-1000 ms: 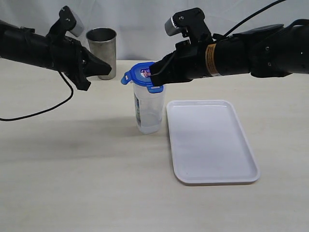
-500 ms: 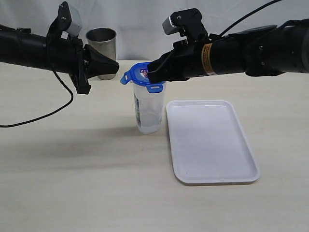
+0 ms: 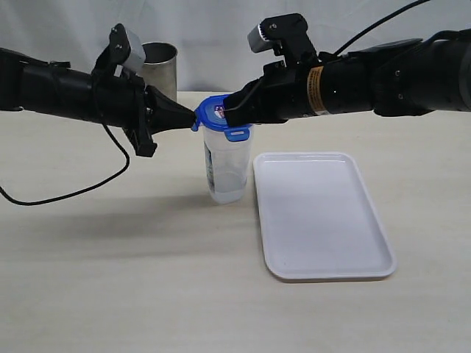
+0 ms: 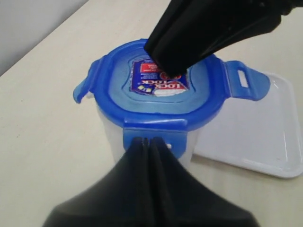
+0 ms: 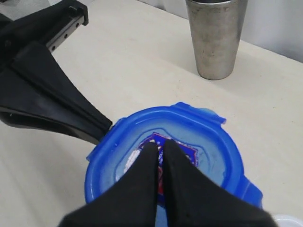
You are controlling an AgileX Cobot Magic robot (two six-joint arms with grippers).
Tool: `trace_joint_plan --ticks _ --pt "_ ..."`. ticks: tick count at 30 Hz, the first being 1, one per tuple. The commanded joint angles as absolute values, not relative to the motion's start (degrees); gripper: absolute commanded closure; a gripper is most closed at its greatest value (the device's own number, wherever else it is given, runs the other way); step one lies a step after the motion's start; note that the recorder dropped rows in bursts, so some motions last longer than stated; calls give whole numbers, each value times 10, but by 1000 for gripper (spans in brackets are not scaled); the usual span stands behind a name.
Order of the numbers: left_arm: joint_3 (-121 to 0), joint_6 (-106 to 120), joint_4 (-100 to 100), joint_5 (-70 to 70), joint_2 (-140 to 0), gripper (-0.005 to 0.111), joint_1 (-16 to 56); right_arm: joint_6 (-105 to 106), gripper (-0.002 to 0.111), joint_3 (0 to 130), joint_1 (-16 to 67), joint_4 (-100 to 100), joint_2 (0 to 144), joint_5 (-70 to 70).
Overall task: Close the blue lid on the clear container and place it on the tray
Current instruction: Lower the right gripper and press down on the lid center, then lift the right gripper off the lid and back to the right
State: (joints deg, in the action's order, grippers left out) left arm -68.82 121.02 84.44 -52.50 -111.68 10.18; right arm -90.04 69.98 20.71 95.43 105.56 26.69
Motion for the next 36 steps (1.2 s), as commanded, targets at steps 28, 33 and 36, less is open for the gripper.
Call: trace_joint_plan --ticks 28,33,36 --pt "-687 1227 847 -489 -1116 107 106 -1017 85 673 165 999 1002 180" --pt "-687 1225 847 -460 -1106 107 106 -1017 85 672 159 999 1005 177" --pt "-687 1215 847 -431 -1099 107 103 -1014 95 672 159 999 1013 179"
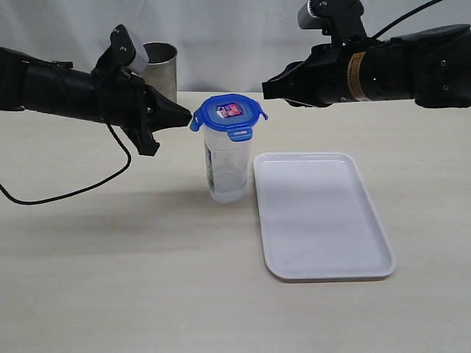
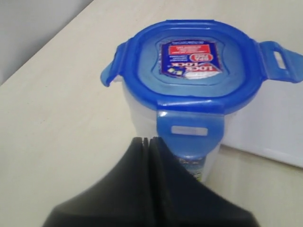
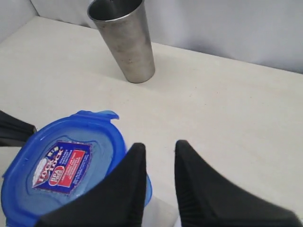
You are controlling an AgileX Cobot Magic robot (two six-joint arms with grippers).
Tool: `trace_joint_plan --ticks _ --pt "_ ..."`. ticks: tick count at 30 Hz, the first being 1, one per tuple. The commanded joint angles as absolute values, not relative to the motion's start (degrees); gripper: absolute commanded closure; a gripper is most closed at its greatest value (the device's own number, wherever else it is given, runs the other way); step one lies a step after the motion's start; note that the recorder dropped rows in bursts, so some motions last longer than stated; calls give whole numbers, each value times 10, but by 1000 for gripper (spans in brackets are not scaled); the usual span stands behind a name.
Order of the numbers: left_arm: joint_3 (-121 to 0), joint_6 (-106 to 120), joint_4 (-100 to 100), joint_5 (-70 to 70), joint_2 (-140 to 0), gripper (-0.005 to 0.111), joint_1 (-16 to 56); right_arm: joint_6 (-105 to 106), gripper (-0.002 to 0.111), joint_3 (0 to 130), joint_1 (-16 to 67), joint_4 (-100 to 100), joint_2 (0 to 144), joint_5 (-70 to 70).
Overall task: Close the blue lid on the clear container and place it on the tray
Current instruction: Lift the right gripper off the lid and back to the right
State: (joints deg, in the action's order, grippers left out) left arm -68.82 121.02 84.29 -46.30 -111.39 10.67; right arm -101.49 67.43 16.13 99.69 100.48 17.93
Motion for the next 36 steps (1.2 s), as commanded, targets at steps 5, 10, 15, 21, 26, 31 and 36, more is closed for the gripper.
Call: trace_joint_plan --ticks 5,10,15,21,26,31,36 --pt "-687 1201 850 -433 -1099 107 82 -1014 104 672 159 999 1023 194" --pt "-687 1199 859 -462 -1099 107 67 -1014 104 672 159 999 1023 218" --pt "-687 1199 862 -470 -1099 107 66 -1014 104 672 161 999 1025 226" --pt "-687 1199 864 -471 -1099 107 66 -1011 104 672 161 999 1025 229" --pt "-687 1200 882 -470 -1099 107 66 -1005 104 672 160 999 1025 221" --pt "-687 1200 898 -469 -1099 107 66 -999 104 676 130 999 1025 260" --pt "-687 1200 900 -469 -1099 107 66 -1007 104 686 87 999 1025 361"
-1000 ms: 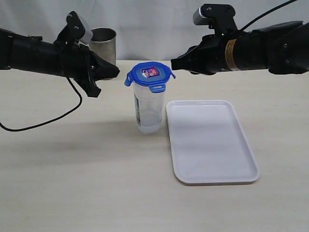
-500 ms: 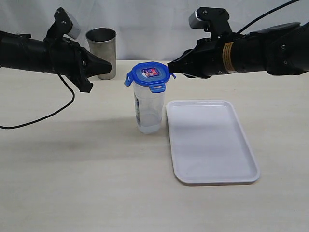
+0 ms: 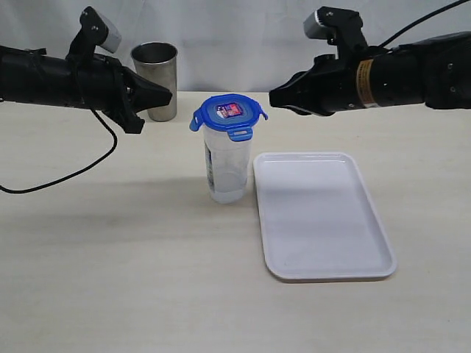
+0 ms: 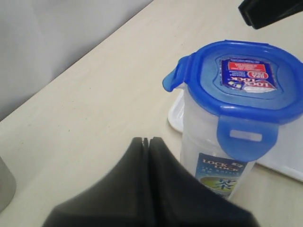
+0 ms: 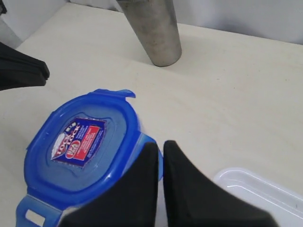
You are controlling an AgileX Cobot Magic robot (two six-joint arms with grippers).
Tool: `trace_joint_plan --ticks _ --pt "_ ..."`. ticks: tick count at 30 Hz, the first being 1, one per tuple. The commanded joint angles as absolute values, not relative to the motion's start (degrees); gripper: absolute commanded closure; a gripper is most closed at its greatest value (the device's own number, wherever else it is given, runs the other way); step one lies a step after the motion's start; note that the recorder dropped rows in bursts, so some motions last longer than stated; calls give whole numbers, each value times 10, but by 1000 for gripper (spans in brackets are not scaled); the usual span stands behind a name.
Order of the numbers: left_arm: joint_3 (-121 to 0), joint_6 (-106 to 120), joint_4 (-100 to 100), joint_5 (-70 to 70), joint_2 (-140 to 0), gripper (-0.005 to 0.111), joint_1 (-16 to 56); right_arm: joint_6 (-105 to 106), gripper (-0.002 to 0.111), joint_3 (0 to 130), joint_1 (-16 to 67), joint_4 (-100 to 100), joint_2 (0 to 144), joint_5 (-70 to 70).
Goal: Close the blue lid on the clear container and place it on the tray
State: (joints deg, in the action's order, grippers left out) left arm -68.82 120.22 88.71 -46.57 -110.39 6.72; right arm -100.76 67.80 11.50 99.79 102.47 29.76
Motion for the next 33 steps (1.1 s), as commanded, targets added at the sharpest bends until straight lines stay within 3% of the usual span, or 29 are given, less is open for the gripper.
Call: trace_joint_plan --ticks 1,33 --pt "-687 1200 900 -469 -1099 107 66 -1007 104 686 87 999 1025 361" --pt "-687 1200 906 -475 -1099 107 66 -992 104 700 95 998 1061 396"
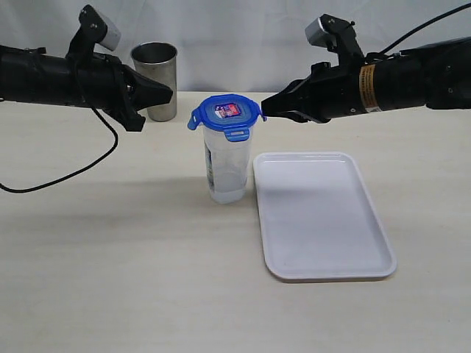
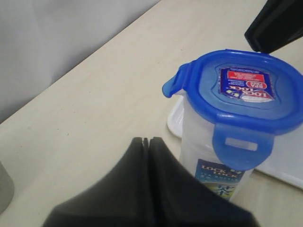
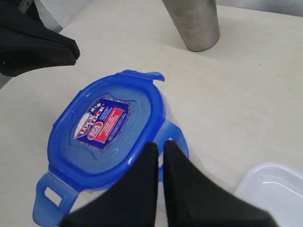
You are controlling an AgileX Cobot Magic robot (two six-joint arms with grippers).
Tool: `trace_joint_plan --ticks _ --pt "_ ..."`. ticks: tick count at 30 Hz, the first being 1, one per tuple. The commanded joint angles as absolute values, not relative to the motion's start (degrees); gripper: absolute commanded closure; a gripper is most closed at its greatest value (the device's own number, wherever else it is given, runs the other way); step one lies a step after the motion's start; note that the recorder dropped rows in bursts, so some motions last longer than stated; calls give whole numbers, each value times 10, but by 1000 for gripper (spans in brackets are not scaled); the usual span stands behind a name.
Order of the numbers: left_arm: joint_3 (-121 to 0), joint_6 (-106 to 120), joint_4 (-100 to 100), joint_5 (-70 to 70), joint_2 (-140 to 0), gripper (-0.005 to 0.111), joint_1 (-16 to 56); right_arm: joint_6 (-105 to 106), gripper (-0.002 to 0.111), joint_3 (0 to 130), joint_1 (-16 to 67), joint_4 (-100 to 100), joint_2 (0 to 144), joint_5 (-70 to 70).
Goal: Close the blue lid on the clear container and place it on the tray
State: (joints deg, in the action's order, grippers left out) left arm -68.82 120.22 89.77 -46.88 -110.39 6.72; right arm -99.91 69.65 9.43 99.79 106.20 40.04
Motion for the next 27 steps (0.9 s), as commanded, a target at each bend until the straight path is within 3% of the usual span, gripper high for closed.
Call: trace_joint_plan --ticks 1,16,27 --pt "-687 1200 906 -476 -1099 107 66 -992 104 700 95 998 1061 391" --pt "-687 1201 906 -485 -1099 107 66 -936 104 685 95 999 1011 396" --pt "-687 1214 910 -495 -1099 107 66 -510 104 480 95 615 938 441"
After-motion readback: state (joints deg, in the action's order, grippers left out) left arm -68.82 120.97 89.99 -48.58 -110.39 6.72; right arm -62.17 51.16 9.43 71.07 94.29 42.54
